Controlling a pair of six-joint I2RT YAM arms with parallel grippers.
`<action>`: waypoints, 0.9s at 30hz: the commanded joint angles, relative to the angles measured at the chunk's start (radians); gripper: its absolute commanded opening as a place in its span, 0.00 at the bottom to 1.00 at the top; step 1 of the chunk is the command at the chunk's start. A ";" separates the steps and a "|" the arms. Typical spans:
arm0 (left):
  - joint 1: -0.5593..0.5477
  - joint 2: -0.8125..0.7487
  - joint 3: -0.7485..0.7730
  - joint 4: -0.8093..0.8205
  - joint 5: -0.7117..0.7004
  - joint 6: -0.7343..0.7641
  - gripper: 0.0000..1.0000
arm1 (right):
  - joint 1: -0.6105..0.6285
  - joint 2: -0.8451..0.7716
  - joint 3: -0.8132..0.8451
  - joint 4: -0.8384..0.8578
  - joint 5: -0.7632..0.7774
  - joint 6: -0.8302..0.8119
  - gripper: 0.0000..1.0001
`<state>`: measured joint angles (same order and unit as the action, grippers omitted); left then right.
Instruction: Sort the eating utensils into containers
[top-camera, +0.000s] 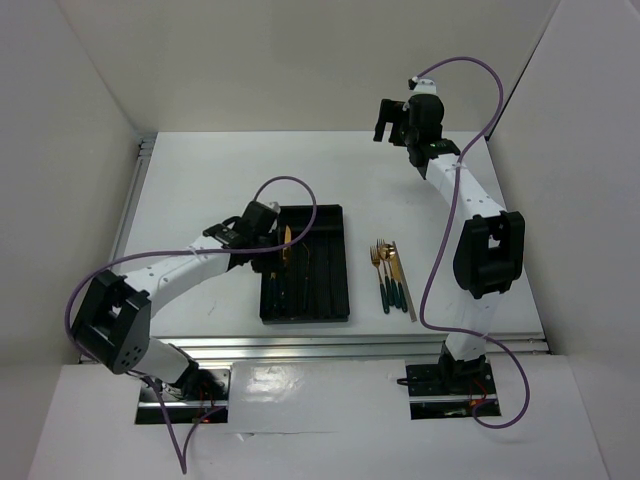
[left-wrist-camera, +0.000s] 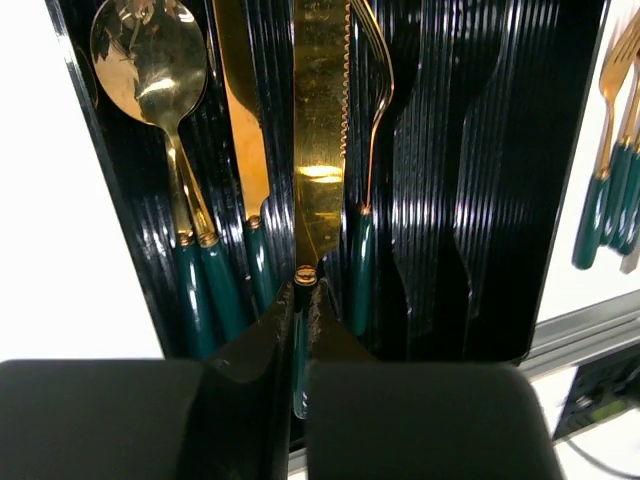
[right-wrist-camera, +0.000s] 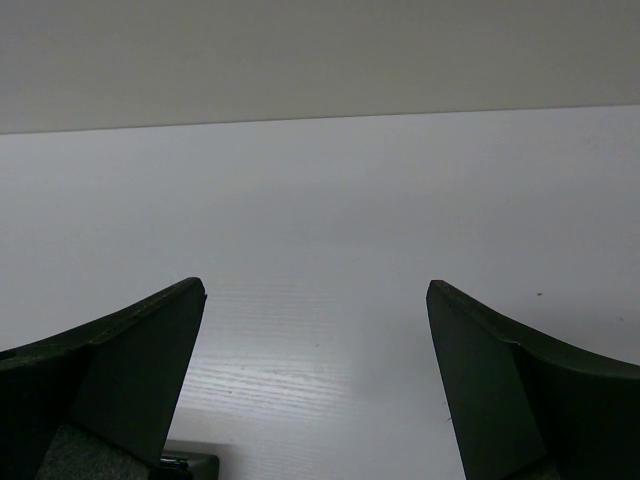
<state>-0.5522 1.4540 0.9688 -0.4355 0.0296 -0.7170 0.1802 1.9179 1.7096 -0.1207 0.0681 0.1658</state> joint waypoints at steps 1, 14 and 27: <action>-0.003 0.017 0.042 0.047 -0.011 -0.064 0.00 | -0.002 -0.020 0.035 0.013 0.006 -0.006 1.00; -0.061 0.124 0.033 0.032 -0.075 -0.142 0.00 | -0.002 -0.011 0.035 0.013 0.015 -0.006 1.00; -0.061 0.135 0.033 0.001 -0.099 -0.151 0.00 | -0.002 -0.011 0.035 0.013 0.015 -0.006 1.00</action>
<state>-0.6125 1.5944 0.9718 -0.4297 -0.0692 -0.8455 0.1802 1.9179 1.7096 -0.1204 0.0719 0.1658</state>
